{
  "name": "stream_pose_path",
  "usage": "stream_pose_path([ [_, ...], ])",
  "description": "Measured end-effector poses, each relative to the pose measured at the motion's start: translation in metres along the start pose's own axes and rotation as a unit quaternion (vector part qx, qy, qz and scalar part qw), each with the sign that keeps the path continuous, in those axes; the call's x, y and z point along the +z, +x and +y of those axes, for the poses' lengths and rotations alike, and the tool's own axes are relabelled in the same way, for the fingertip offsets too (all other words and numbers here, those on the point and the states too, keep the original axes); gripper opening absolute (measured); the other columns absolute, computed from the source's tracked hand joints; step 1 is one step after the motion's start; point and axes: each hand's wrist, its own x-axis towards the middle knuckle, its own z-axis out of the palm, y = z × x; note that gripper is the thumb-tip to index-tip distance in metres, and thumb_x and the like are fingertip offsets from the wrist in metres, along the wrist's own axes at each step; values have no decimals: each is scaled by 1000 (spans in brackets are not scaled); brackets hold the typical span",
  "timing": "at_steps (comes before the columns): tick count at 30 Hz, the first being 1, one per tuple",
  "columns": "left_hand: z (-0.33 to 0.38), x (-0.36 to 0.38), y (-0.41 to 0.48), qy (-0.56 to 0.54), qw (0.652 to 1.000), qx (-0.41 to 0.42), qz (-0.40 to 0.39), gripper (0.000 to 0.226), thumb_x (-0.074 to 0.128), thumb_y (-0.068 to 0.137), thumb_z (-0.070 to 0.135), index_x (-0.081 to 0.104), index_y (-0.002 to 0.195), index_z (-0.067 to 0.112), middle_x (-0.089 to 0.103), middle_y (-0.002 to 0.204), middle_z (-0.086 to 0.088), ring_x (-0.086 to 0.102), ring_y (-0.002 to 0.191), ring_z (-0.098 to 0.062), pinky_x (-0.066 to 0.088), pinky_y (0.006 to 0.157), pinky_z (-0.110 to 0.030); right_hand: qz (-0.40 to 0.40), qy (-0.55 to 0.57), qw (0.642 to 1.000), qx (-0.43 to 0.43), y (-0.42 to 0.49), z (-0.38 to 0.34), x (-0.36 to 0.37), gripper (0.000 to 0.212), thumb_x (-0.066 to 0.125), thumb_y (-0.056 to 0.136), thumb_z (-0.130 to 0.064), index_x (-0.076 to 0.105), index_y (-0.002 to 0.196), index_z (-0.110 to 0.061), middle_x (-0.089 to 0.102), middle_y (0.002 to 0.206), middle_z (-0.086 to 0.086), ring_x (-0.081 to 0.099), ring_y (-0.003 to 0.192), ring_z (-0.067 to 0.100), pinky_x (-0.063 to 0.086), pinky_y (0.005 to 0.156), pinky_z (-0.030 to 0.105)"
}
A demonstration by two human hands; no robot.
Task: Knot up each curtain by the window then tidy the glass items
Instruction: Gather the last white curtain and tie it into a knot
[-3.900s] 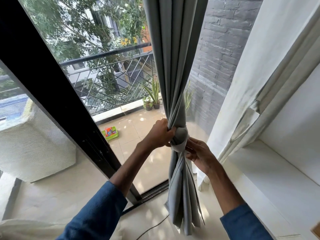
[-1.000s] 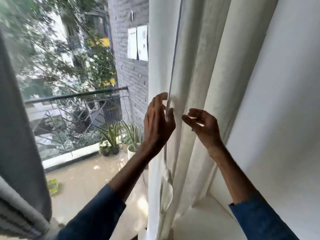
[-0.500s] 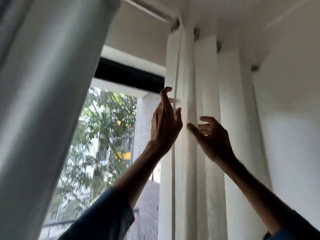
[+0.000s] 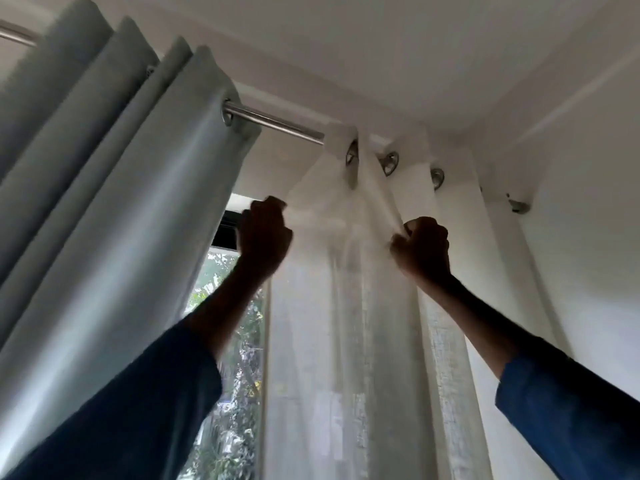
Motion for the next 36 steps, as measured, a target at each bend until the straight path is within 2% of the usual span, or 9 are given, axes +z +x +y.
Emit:
stream_pose_path([
  [5, -57, -39, 21, 85, 994, -36, 51, 47, 52, 77, -1, 63, 121, 8, 64, 110, -23, 59, 104, -44, 45, 91, -47, -37, 57, 998, 16, 7, -17, 0, 26, 64, 77, -22, 67, 61, -1, 68, 58, 14, 70, 60, 30, 62, 65, 40],
  [10, -74, -67, 4, 96, 990, 54, 93, 36, 53, 78, 2, 70, 107, 14, 72, 93, -12, 66, 87, -38, 48, 85, -44, -24, 126, 992, -6, -7, -46, 15, 34, 62, 82, -23, 65, 62, 4, 65, 58, 21, 68, 54, 29, 61, 62, 41],
  [15, -46, -86, 2, -8, 993, 116, -2, 21, 59, 80, 12, 74, 89, 24, 74, 82, 6, 69, 78, -18, 56, 80, -31, 8, 86, 995, -39, -30, -81, 24, 32, 61, 82, -19, 50, 57, -4, 51, 51, 4, 51, 49, 15, 35, 59, 25],
  [19, -23, -83, 18, -54, 990, 107, -68, 21, 63, 72, 11, 77, 80, 24, 75, 78, 9, 69, 71, -1, 57, 76, -20, 14, 20, 989, -145, -43, -123, 36, 11, 60, 84, -23, 66, 86, -14, 69, 97, 7, 65, 93, 33, 35, 70, 27],
  [25, -8, -85, 24, -72, 986, 68, -137, 7, 76, 76, 12, 80, 73, 16, 76, 71, -2, 69, 64, -3, 42, 58, 1, -13, 11, 978, -208, -61, -149, 40, 28, 65, 85, -24, 45, 67, -18, 56, 69, 7, 58, 68, 34, 30, 60, 28],
  [28, 1, -85, 17, -125, 971, 18, -205, 10, 72, 81, 9, 81, 82, 13, 76, 75, -1, 70, 59, -2, 56, 58, -12, 14, -21, 976, -216, -67, -120, 37, 17, 68, 85, -17, 58, 73, -20, 70, 86, 6, 67, 83, 33, 31, 62, 26],
  [31, 15, -81, 9, -186, 948, -58, -251, 11, 70, 85, 13, 79, 87, 7, 76, 79, -12, 75, 65, -20, 64, 62, -38, 33, 3, 985, -172, -78, -100, 35, 9, 67, 82, -9, 62, 74, -8, 71, 79, 3, 68, 72, 26, 45, 55, 30],
  [33, 24, -77, 5, -207, 937, -84, -271, 23, 66, 90, 22, 77, 84, 3, 75, 76, -16, 75, 63, -24, 63, 61, -42, 33, 24, 989, -140, -81, -93, 31, 6, 67, 82, -9, 69, 77, -9, 72, 74, 2, 69, 67, 22, 56, 60, 32],
  [36, 36, -68, -1, -211, 925, -105, -299, 43, 63, 92, 40, 74, 81, 0, 74, 72, -17, 74, 58, -25, 62, 54, -43, 3, 43, 992, -121, -86, -85, 26, 4, 73, 81, -17, 75, 84, -16, 75, 80, -4, 71, 70, 15, 53, 64, 25],
])
